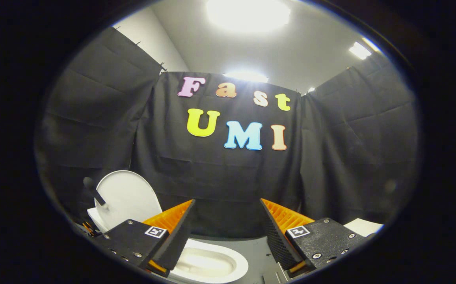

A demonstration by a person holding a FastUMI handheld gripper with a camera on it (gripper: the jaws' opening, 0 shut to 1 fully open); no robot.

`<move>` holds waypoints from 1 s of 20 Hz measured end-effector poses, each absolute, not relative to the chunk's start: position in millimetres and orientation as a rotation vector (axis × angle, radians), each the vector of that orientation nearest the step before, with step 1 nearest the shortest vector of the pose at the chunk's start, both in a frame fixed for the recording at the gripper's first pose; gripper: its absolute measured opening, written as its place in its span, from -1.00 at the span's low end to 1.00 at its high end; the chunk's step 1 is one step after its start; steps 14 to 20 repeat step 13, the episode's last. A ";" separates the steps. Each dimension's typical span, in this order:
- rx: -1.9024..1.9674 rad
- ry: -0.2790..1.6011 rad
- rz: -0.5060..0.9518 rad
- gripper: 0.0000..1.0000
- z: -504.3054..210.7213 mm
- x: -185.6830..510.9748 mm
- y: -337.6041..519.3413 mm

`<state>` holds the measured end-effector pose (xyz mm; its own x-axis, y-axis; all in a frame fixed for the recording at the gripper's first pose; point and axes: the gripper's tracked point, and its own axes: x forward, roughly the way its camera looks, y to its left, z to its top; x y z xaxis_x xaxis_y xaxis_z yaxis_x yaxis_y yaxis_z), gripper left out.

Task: Open the toilet lid.

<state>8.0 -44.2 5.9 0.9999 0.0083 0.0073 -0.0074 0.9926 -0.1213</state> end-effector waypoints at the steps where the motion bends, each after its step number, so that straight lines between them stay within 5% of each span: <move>1: -0.119 -0.010 -0.009 0.90 5.0 3.8 -55.3; 20: -0.049 -0.051 -0.061 0.90 15.1 -20.4 -77.0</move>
